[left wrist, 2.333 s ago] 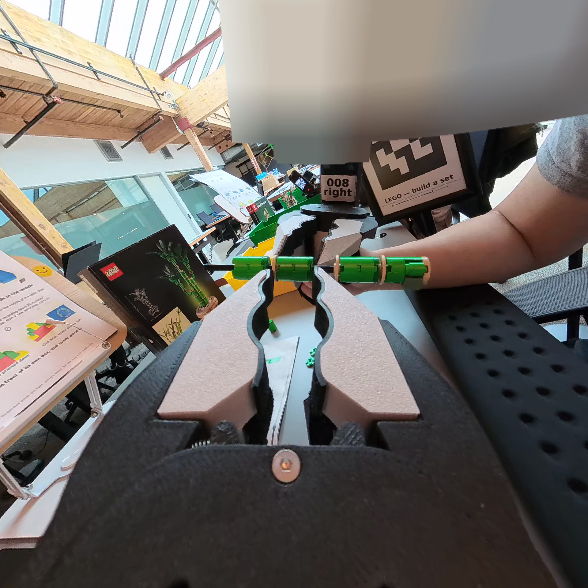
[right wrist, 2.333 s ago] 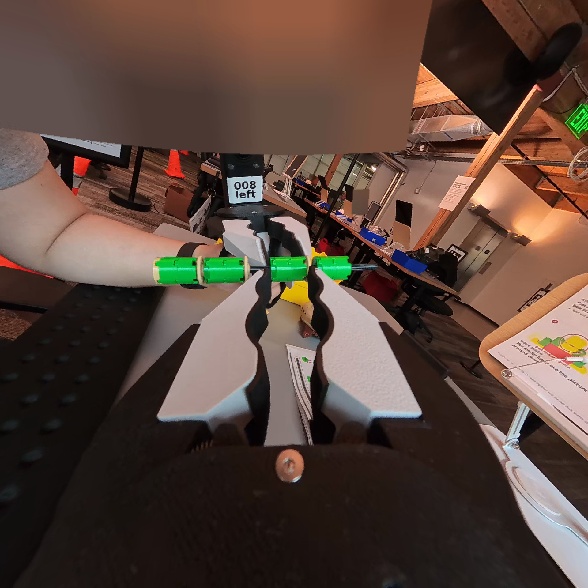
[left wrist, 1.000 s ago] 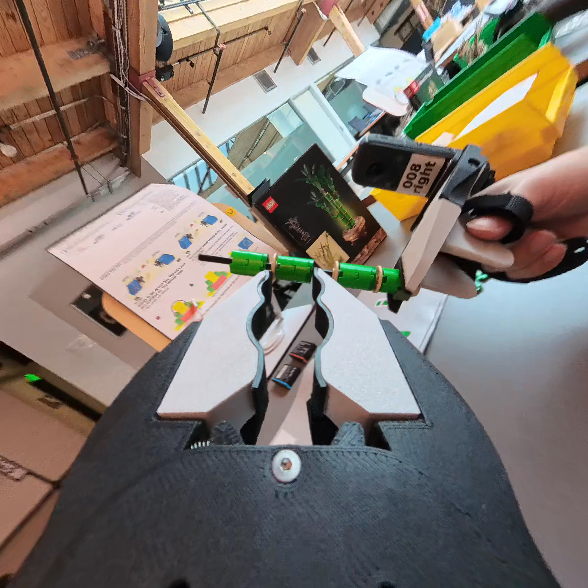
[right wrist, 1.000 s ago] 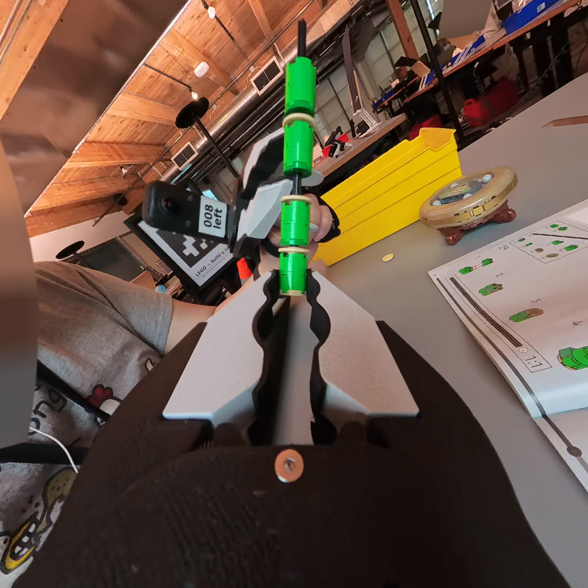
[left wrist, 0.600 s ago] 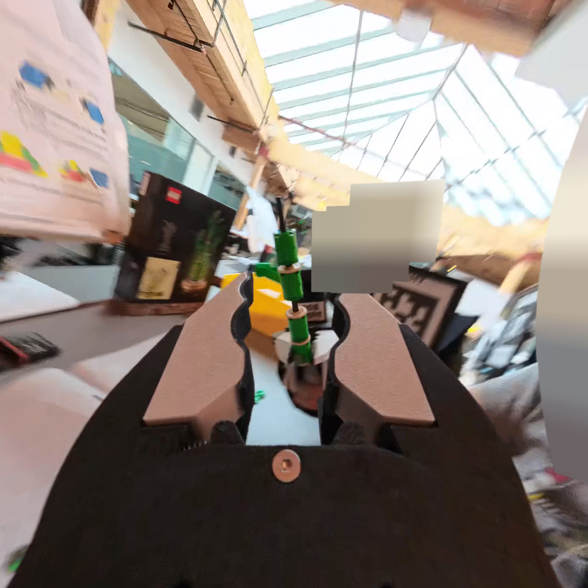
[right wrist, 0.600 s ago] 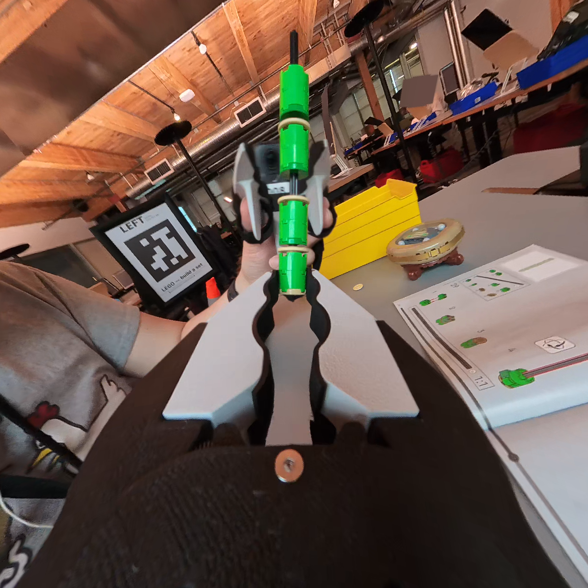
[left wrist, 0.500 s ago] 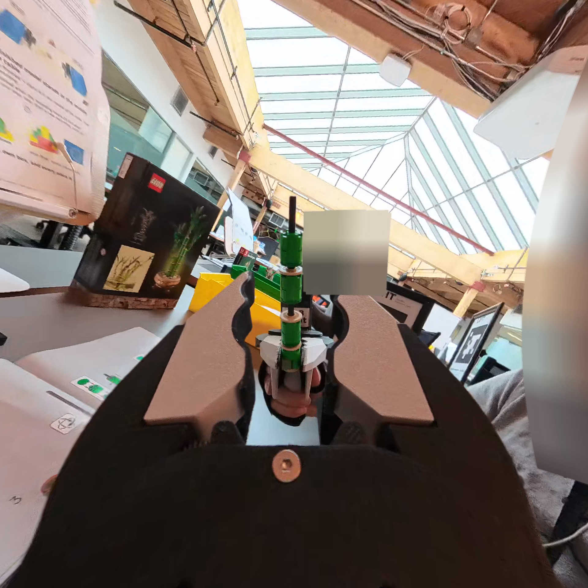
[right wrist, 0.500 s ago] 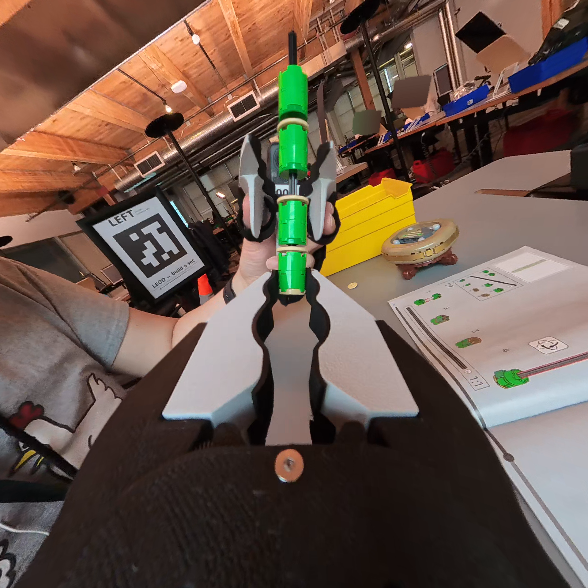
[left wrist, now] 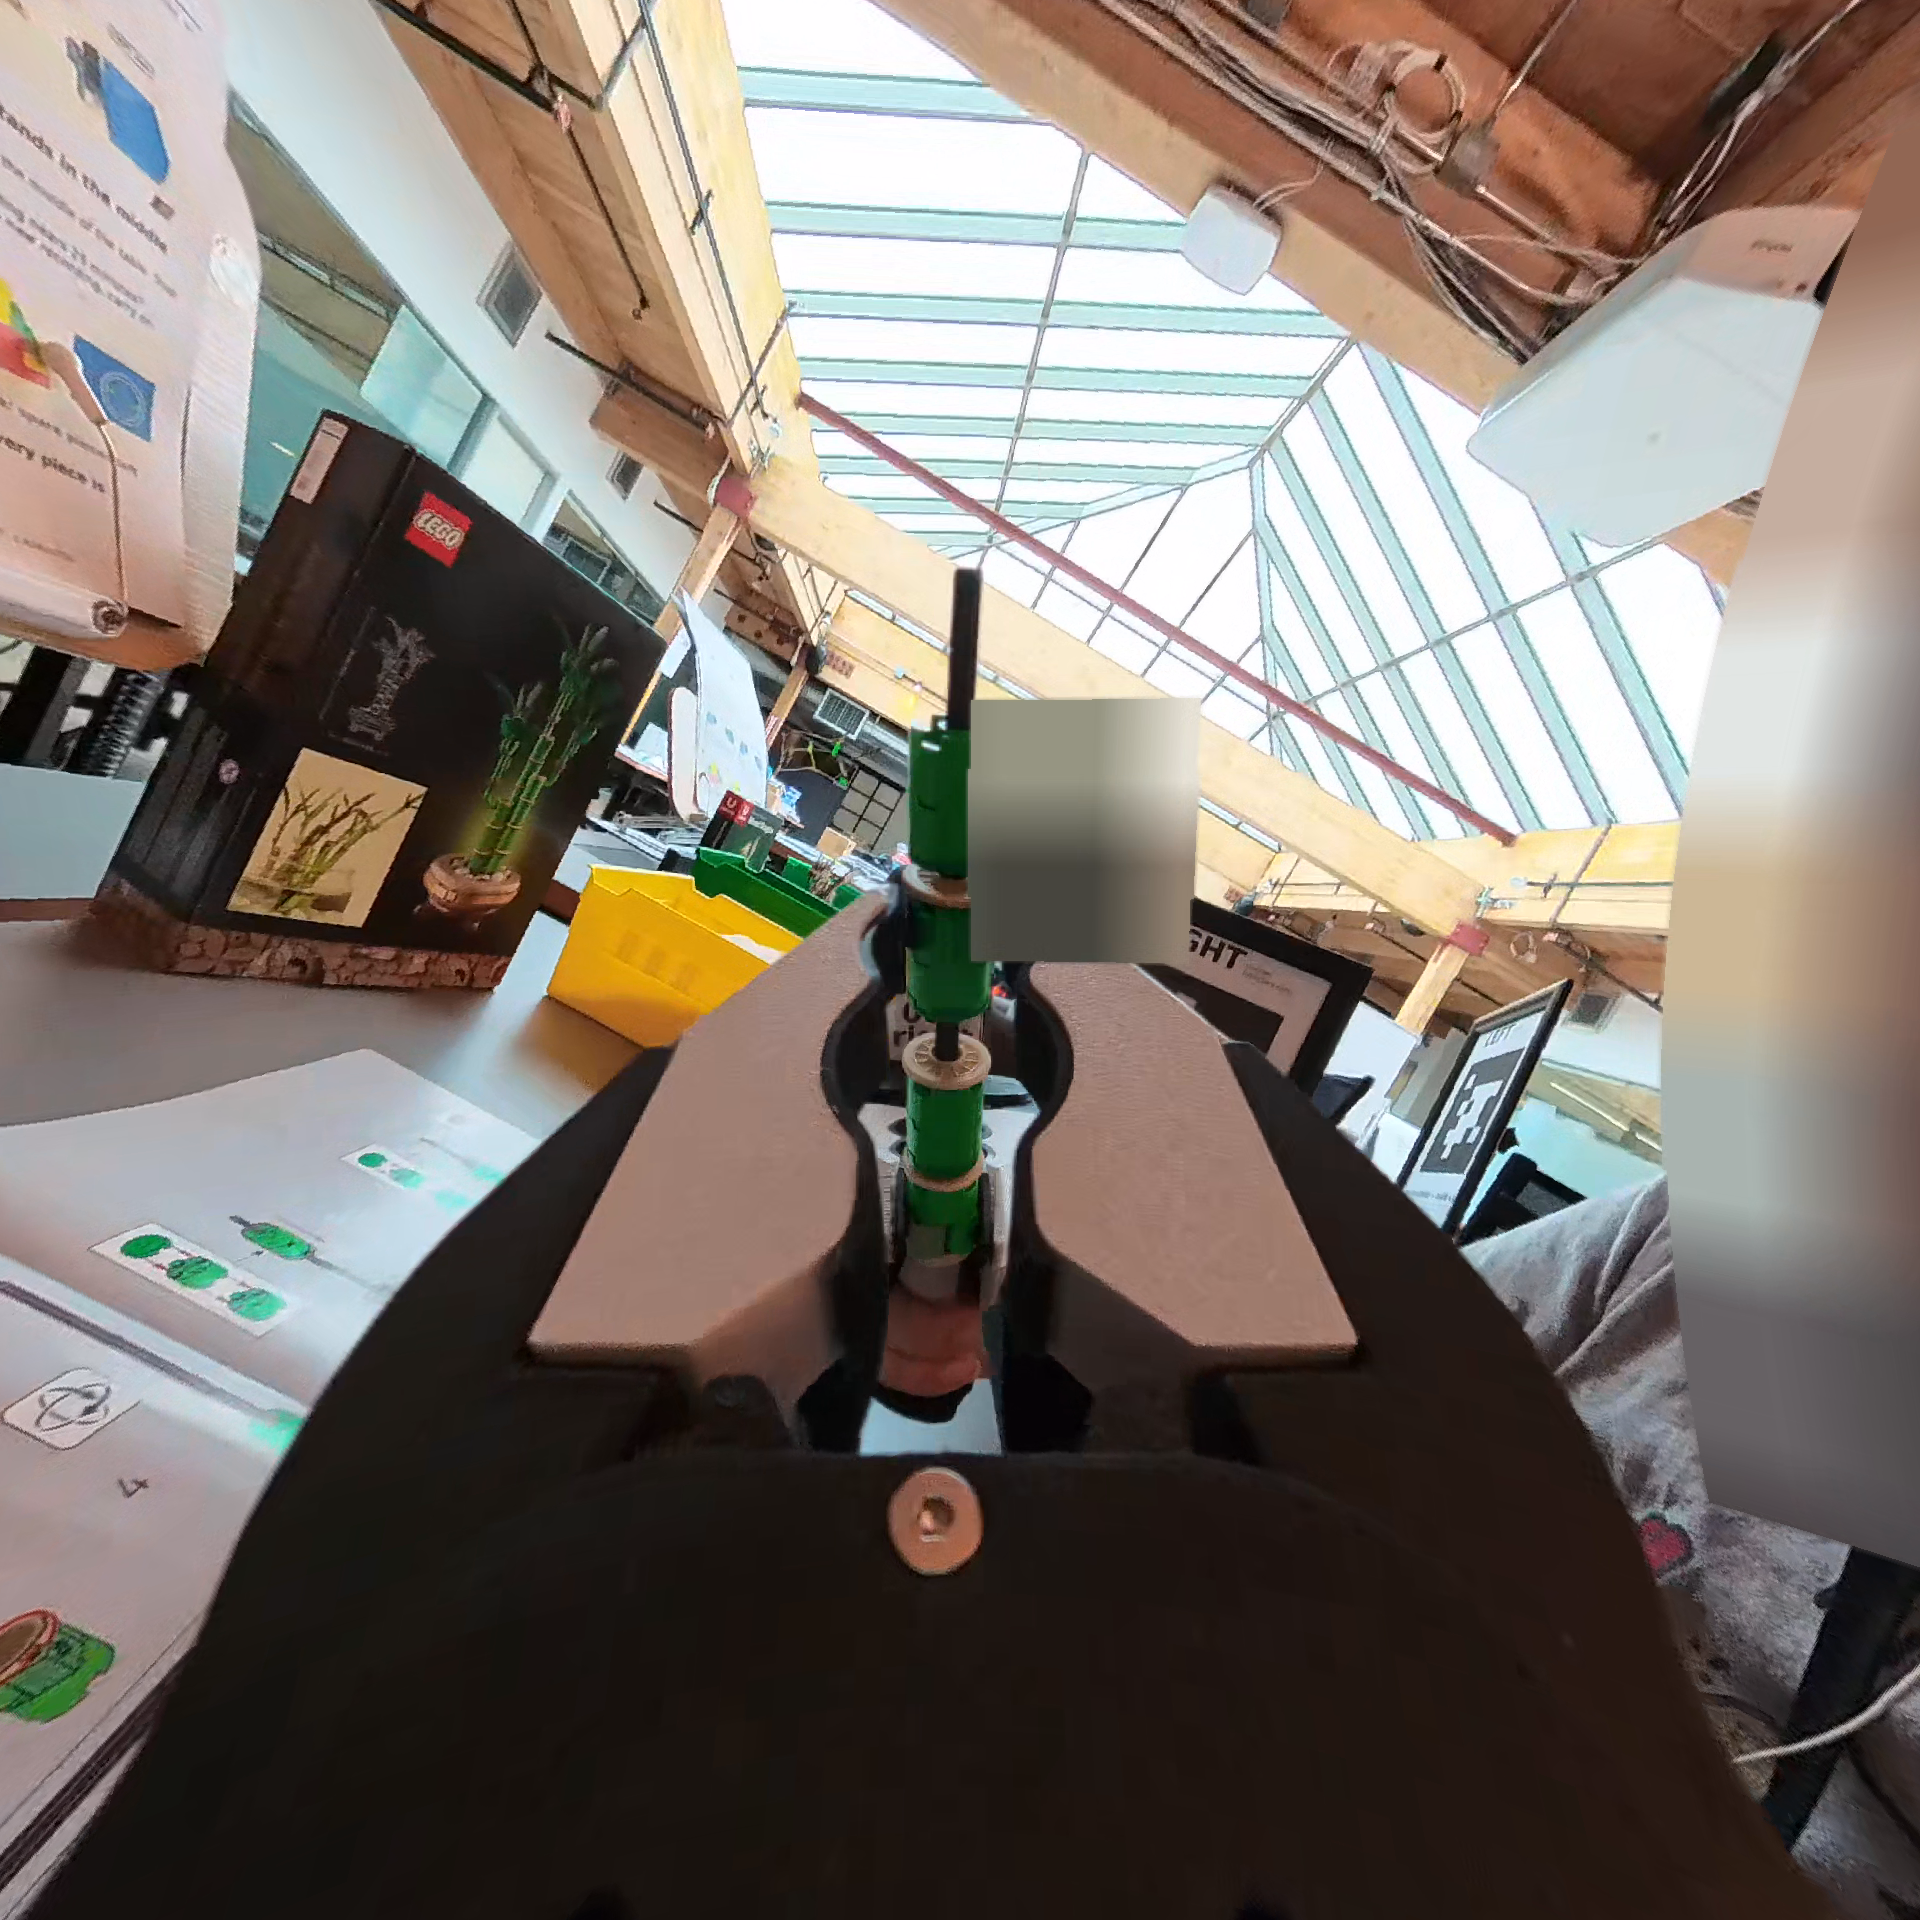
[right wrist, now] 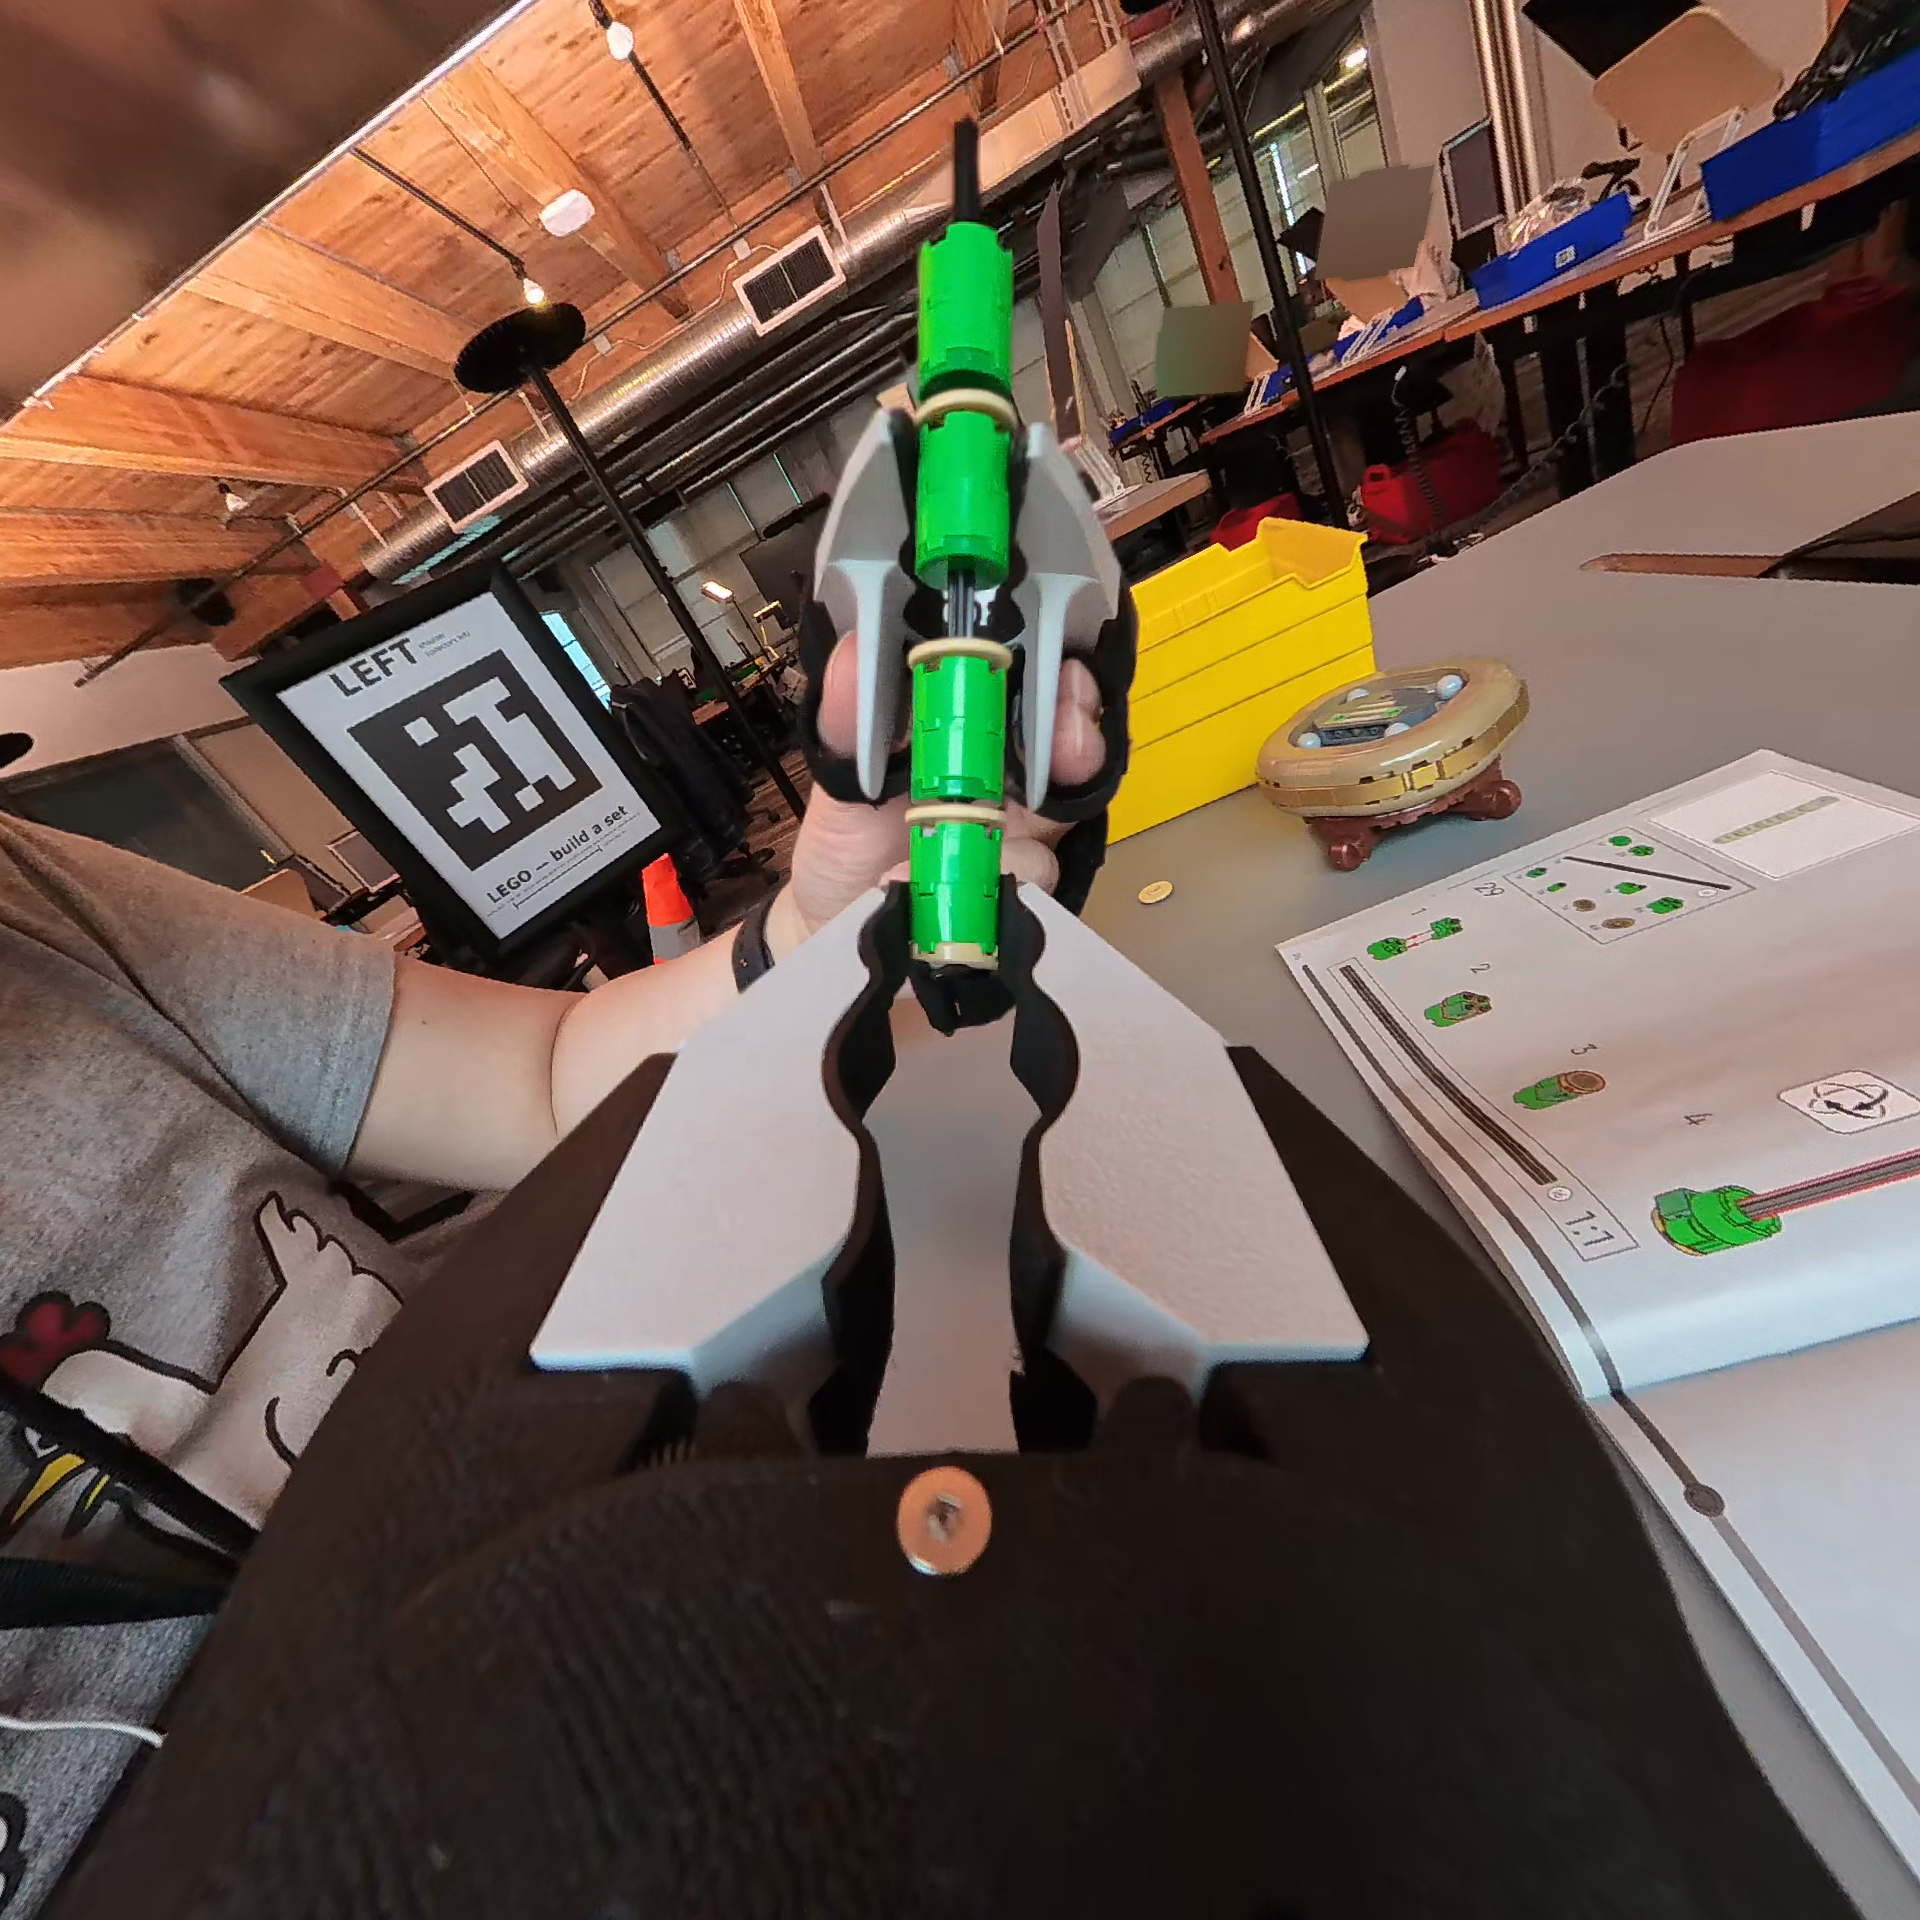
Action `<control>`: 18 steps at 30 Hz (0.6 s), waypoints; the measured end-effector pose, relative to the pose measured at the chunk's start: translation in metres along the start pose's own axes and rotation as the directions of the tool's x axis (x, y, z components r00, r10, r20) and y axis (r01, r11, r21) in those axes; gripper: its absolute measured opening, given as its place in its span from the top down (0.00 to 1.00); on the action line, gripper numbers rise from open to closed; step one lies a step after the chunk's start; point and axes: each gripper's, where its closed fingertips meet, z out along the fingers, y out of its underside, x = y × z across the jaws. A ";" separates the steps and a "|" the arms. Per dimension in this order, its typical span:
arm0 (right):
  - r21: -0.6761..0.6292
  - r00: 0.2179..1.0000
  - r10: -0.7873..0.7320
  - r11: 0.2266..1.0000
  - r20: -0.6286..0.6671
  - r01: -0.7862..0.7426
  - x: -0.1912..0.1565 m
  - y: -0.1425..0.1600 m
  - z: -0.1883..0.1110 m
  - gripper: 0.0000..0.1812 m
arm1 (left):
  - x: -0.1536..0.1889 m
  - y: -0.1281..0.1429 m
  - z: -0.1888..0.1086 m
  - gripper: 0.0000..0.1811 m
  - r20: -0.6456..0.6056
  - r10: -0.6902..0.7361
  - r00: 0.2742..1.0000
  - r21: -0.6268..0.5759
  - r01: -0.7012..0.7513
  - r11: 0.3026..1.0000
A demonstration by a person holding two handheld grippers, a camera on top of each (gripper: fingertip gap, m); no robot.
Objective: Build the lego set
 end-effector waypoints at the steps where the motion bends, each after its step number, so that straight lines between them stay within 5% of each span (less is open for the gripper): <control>1: -0.004 1.000 0.003 1.000 -0.003 -0.003 0.001 0.001 0.000 0.91 | -0.001 0.001 0.000 0.92 0.001 0.006 1.000 -0.005 -0.006 1.000; 18: 0.006 0.989 0.145 0.989 0.014 -0.145 0.020 0.018 0.005 0.92 | -0.033 0.012 -0.009 0.93 0.072 -0.106 0.992 -0.044 0.109 0.993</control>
